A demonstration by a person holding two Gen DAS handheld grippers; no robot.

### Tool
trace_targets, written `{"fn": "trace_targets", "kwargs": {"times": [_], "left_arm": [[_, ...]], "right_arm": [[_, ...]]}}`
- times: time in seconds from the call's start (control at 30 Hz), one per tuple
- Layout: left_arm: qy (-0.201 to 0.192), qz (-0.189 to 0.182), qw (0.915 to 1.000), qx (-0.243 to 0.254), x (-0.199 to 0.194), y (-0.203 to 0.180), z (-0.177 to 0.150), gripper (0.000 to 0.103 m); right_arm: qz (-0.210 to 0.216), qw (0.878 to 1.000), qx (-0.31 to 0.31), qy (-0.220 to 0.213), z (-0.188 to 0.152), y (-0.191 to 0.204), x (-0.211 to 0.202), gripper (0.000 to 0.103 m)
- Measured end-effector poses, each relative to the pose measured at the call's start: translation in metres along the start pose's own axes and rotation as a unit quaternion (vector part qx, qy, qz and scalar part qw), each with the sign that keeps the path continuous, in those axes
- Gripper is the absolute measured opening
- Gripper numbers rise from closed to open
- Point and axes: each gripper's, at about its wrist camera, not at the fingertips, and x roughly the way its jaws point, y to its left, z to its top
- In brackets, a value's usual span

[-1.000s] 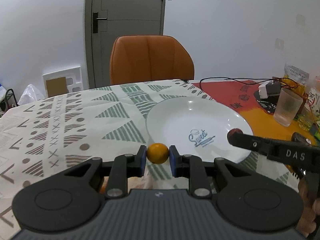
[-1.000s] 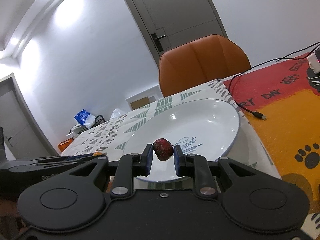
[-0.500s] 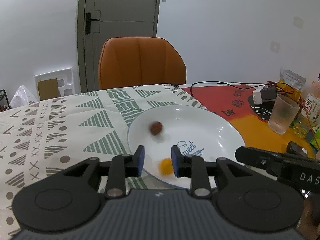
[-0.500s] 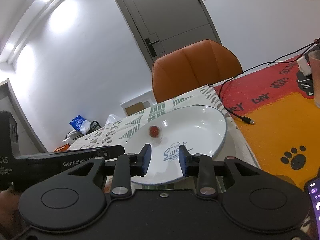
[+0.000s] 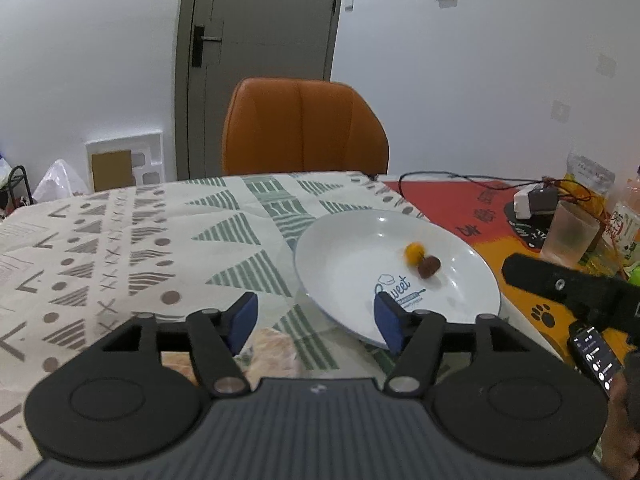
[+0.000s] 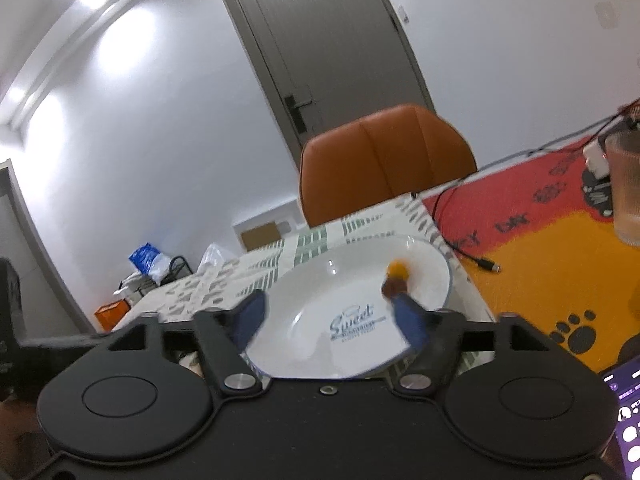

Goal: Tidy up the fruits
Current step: 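Open both grippers to drop the mandarin and red fruit onto the plate, then move both open grippers back to the fruit pile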

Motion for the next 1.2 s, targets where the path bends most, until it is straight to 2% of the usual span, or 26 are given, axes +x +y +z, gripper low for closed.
{"fn": "trace_targets", "kwargs": {"times": [0.03,0.17,0.5,0.8,1.2], "left_arm": [[-0.003,0.003,1.0,-0.003,-0.003,0.003,-0.001,0.072],[-0.007,0.009,0.9997,-0.02,-0.02,0.017,-0.004,0.074],[-0.017,0.035,0.9988,-0.028,-0.05,0.037,-0.016,0.078],[-0.019,0.057,0.9973,-0.042,-0.067,0.052,-0.029,0.078],[-0.003,0.078,0.9941,-0.076,-0.079,0.081,-0.058,0.078]], "right_arm": [[-0.001,1.0,0.0,-0.004,-0.001,0.002,-0.001,0.093],[-0.009,1.0,0.0,-0.013,-0.001,0.008,-0.005,0.103],[-0.025,1.0,0.007,-0.004,-0.009,0.015,-0.004,0.103],[-0.013,1.0,-0.016,0.015,-0.018,0.028,-0.001,0.103],[0.027,0.996,-0.06,0.058,-0.035,0.058,0.01,0.103]]}}
